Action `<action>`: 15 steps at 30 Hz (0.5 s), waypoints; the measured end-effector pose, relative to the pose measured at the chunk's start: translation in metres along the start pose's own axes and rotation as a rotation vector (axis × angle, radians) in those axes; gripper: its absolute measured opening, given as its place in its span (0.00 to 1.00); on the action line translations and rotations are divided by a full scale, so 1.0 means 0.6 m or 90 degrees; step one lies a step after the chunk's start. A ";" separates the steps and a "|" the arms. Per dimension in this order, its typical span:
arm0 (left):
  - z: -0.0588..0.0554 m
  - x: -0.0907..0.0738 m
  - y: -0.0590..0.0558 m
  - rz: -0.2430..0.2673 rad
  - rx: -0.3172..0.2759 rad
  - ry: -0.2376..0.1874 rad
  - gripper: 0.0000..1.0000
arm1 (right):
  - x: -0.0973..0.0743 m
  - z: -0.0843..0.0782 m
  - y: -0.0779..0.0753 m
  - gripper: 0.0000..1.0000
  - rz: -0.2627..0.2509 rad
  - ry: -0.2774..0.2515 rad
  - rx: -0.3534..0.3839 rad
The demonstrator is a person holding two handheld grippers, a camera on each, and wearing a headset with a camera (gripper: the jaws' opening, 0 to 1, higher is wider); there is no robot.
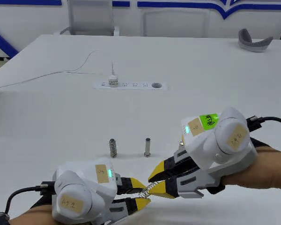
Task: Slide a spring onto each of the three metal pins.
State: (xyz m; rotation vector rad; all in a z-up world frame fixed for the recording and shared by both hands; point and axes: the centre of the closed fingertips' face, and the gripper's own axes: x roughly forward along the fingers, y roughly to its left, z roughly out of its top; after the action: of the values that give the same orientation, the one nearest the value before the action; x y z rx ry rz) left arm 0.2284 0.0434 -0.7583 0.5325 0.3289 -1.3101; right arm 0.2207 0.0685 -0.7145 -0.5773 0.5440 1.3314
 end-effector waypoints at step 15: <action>0.008 -0.003 0.015 0.019 -0.063 -0.030 0.10 | 0.003 0.001 -0.007 0.18 -0.025 -0.016 0.003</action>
State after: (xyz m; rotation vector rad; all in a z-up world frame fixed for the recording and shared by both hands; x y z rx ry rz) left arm 0.2362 0.0438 -0.7519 0.4207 0.3431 -1.2685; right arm 0.2250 0.0696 -0.7148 -0.5647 0.5131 1.2983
